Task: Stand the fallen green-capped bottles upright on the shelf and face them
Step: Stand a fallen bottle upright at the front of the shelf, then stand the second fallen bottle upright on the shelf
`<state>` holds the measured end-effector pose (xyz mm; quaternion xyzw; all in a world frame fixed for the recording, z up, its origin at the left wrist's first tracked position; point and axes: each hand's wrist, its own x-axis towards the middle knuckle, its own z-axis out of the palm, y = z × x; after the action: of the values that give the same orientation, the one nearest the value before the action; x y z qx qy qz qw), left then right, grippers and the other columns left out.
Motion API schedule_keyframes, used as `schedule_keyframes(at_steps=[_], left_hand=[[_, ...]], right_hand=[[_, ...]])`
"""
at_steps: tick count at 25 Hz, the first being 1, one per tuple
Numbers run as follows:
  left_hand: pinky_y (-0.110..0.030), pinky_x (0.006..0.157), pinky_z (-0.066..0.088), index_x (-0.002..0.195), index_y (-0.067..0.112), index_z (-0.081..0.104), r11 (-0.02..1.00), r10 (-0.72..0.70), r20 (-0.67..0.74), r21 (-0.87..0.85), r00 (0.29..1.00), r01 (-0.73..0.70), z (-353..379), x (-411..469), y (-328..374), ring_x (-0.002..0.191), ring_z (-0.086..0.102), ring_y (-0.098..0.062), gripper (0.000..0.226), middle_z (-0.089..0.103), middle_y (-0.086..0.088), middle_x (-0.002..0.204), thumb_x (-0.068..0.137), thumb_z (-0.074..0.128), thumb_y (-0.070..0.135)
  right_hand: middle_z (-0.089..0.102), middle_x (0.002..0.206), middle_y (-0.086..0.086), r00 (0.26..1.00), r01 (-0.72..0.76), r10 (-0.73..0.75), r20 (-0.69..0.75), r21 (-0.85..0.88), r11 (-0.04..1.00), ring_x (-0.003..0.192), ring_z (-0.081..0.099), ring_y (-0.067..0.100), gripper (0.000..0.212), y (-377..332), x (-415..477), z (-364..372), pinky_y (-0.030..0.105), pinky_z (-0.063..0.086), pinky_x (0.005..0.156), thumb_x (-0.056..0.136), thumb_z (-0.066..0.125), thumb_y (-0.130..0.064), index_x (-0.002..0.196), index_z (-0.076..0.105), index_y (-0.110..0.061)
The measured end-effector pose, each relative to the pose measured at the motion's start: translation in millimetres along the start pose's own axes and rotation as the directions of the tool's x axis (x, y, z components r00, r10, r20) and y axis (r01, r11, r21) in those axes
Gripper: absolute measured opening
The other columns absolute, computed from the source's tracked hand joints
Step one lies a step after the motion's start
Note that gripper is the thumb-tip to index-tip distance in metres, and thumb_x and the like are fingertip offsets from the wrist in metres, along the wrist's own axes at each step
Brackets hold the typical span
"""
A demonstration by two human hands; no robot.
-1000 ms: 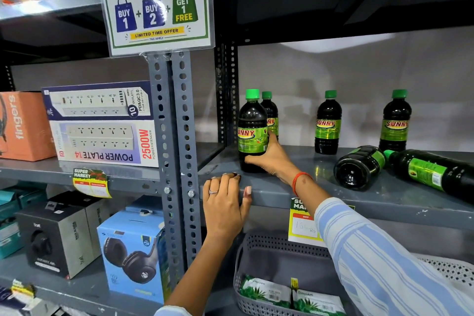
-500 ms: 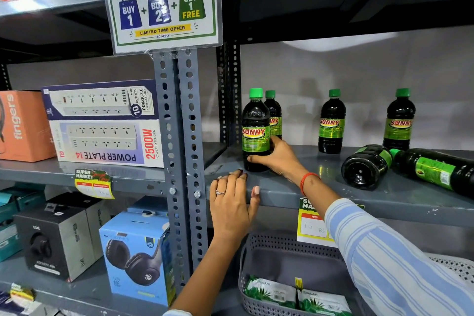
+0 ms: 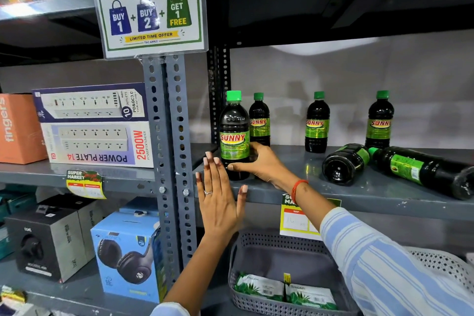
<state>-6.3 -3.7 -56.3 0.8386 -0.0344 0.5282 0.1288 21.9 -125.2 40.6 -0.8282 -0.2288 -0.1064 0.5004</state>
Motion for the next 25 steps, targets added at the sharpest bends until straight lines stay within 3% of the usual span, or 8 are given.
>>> schedule_keyframes(at_steps=[4, 6, 10, 14, 16, 19, 23, 25], left_hand=[[-0.042, 0.117, -0.002, 0.148, 0.006, -0.006, 0.999, -0.033, 0.041, -0.006, 0.999, 0.034, -6, 0, 6, 0.145, -0.003, -0.023, 0.077, -0.005, -0.012, 0.157, 0.094, 0.009, 0.059], [-0.043, 0.117, -0.001, 0.148, 0.006, -0.003, 1.0, 0.004, 0.063, -0.007, 0.998, -0.004, -9, 1, 12, 0.145, -0.003, -0.023, 0.076, 0.004, -0.016, 0.156, 0.094, 0.009, 0.058], [-0.041, 0.117, 0.004, 0.148, 0.006, 0.014, 0.993, 0.111, 0.092, -0.059, 0.99, -0.106, -11, 2, 52, 0.145, 0.004, -0.02, 0.077, 0.011, -0.011, 0.156, 0.093, 0.009, 0.059], [-0.039, 0.114, 0.017, 0.138, 0.013, 0.045, 0.975, 0.197, 0.133, -0.128, 0.971, -0.181, -10, 1, 86, 0.139, 0.031, -0.02, 0.075, 0.041, -0.006, 0.147, 0.093, 0.01, 0.061], [-0.038, 0.101, 0.035, 0.114, 0.012, 0.066, 0.979, 0.184, 0.148, -0.118, 0.972, -0.168, -9, 3, 103, 0.116, 0.057, -0.024, 0.075, 0.067, -0.007, 0.119, 0.092, 0.014, 0.061], [-0.032, 0.074, 0.044, 0.086, 0.016, 0.068, 0.992, 0.124, 0.182, -0.035, 0.975, -0.12, -10, 9, 124, 0.085, 0.066, -0.023, 0.065, 0.073, -0.002, 0.087, 0.089, 0.024, 0.063], [-0.031, 0.07, 0.044, 0.084, 0.016, 0.068, 0.987, 0.14, 0.21, 0.043, 0.968, -0.153, -11, 10, 129, 0.081, 0.066, -0.021, 0.058, 0.073, -0.001, 0.084, 0.088, 0.03, 0.06], [-0.031, 0.071, 0.045, 0.088, 0.015, 0.069, 0.985, 0.158, 0.199, 0.042, 0.967, -0.17, -8, 8, 127, 0.083, 0.066, -0.021, 0.058, 0.073, -0.002, 0.086, 0.089, 0.03, 0.059]], right_hand=[[0.062, 0.127, 0.008, 1.0, -0.019, 0.017, 0.024, 0.115, 0.993, 0.108, 0.058, 0.013, 0.064, -13, -16, -7, 0.03, 0.046, 0.1, 0.072, 0.079, -0.032, 0.126, 0.052, -0.011], [0.061, 0.128, 0.009, 0.995, 0.024, -0.013, -0.103, 0.109, 0.994, 0.104, 0.057, 0.013, 0.06, -22, -26, -16, 0.031, 0.048, 0.098, 0.08, 0.071, -0.034, 0.13, 0.049, -0.008], [0.062, 0.12, 0.013, 0.871, 0.054, -0.249, -0.423, -0.421, 0.905, 0.112, 0.055, 0.029, 0.045, -22, -51, -77, 0.036, 0.044, 0.094, 0.087, 0.058, -0.037, 0.121, 0.057, -0.008], [0.055, 0.117, 0.023, 0.866, -0.348, -0.031, -0.499, -0.647, 0.678, 0.11, 0.052, 0.039, 0.053, 3, -71, -151, 0.042, 0.042, 0.093, 0.085, 0.057, -0.044, 0.111, 0.058, 0.002], [0.058, 0.108, 0.02, 0.85, -0.49, 0.269, -0.453, -0.494, 0.718, 0.096, 0.061, 0.038, 0.06, 15, -73, -168, 0.04, 0.056, 0.074, 0.08, 0.059, -0.054, 0.105, 0.062, 0.0], [0.061, 0.105, 0.012, 0.785, -0.59, 0.561, -0.263, -0.041, 0.806, 0.082, 0.064, 0.029, 0.065, 24, -63, -171, 0.031, 0.054, 0.041, 0.06, 0.074, -0.056, 0.104, 0.063, -0.009], [0.06, 0.117, 0.018, 0.771, -0.563, 0.593, -0.234, 0.185, 0.805, 0.091, 0.064, 0.034, 0.096, 33, -46, -168, 0.041, 0.057, 0.047, 0.051, 0.073, -0.035, 0.135, 0.036, -0.005], [0.054, 0.127, 0.019, 0.777, -0.541, 0.55, -0.307, 0.121, 0.832, 0.107, 0.058, 0.039, 0.114, 30, -48, -160, 0.05, 0.058, 0.076, 0.059, 0.069, -0.045, 0.148, 0.006, -0.01]])
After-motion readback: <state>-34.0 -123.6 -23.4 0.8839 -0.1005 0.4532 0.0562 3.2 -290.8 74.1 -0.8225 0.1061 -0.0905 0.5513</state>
